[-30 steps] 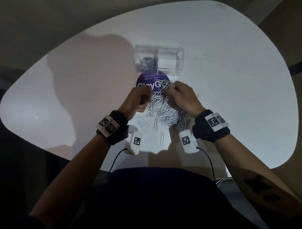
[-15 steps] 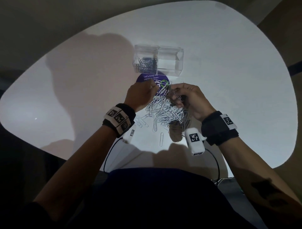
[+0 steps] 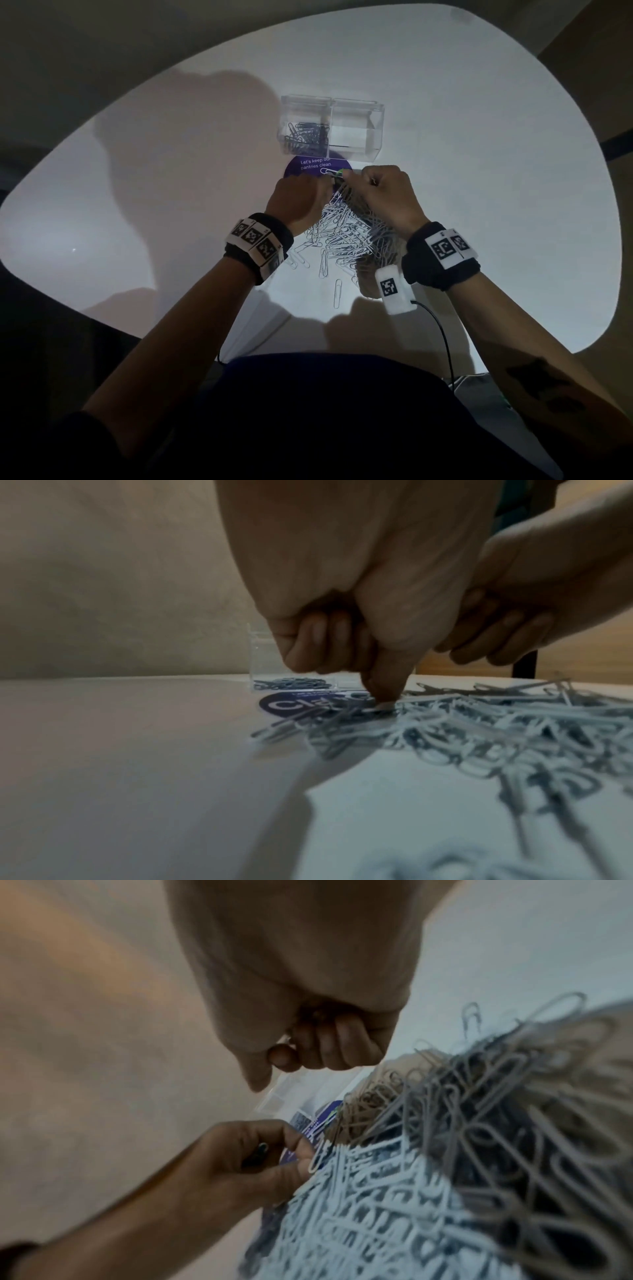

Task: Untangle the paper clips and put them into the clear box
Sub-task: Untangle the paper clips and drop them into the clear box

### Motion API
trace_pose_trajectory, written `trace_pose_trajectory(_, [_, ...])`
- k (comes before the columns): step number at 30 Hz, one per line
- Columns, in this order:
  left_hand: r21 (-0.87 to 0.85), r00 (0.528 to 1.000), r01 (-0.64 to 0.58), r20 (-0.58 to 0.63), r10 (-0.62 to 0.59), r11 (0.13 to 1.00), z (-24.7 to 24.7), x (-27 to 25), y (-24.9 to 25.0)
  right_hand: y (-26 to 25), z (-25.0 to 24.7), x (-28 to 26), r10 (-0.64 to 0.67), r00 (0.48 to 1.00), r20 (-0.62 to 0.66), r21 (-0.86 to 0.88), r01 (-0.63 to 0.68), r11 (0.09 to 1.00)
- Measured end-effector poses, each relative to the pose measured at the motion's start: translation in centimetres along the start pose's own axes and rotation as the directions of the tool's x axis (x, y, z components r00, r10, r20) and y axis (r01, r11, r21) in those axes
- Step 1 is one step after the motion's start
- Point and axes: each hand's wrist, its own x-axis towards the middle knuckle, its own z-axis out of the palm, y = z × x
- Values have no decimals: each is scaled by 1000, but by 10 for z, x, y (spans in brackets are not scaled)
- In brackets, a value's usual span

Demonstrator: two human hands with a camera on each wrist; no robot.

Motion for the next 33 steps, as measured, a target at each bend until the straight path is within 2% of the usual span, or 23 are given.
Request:
trace_pose_trajectory(3, [-189, 995, 101, 35, -97, 977, 1, -5, -5, 2, 3, 7, -161, 984, 76, -281, 176, 943])
trace_pose_trajectory(7, [-462, 982, 187, 90, -165, 867, -6, -14, -9, 6, 3, 11, -255, 932, 259, -583, 361, 728])
trace_pose_trajectory(8, [-560, 966, 257, 139, -217, 787, -8, -15, -10, 5, 3, 12, -246, 927, 283, -611, 372, 699])
trace_pose_trajectory(10, [-784, 916, 376, 235, -325, 493, -13, -18, -9, 2, 2, 14, -211, 931, 299, -636, 359, 683])
trace_pose_trajectory(11, [-839, 896, 403, 279, -347, 366, -15, -19, -10, 1, 1, 15, -192, 935, 299, -644, 346, 682])
trace_pose_trajectory(13, [-873, 895, 399, 304, -327, 281, -18, -21, -11, 0, -2, 15, -155, 944, 293, -647, 315, 695])
trace_pose_trajectory(15, [-877, 896, 397, 307, -320, 270, -19, -21, -9, 1, -8, 12, -127, 949, 290, -621, 288, 729])
trace_pose_trajectory(16, [-866, 894, 402, 302, -330, 297, -18, -20, -9, 0, -11, 10, -108, 946, 304, -605, 279, 746])
trace_pose_trajectory(17, [-840, 896, 404, 283, -342, 362, -15, -18, -9, 1, -15, 8, -95, 942, 322, -594, 279, 754])
trace_pose_trajectory(19, [-757, 915, 368, 192, -355, 540, -9, -14, -8, 2, -21, 4, -77, 933, 352, -591, 286, 754])
trace_pose_trajectory(22, [-588, 968, 243, 89, -236, 771, -5, -16, -5, 5, -23, 0, -80, 942, 326, -575, 264, 774])
trace_pose_trajectory(24, [-452, 987, 158, 97, -128, 878, -7, -18, -1, 7, -21, 0, -116, 964, 240, -560, 235, 795])
trace_pose_trajectory(27, [-213, 995, 49, 98, -29, 976, -6, -24, 3, 7, -14, 0, -142, 975, 169, -548, 213, 809])
trace_pose_trajectory(30, [-45, 995, -60, 73, 63, 997, 3, -31, 1, 2, -3, -3, -165, 950, 264, -577, 293, 762])
trace_pose_trajectory(33, [31, 995, -100, 6, 100, 994, 4, -35, -1, 0, 4, -6, -151, 939, 308, -598, 314, 737])
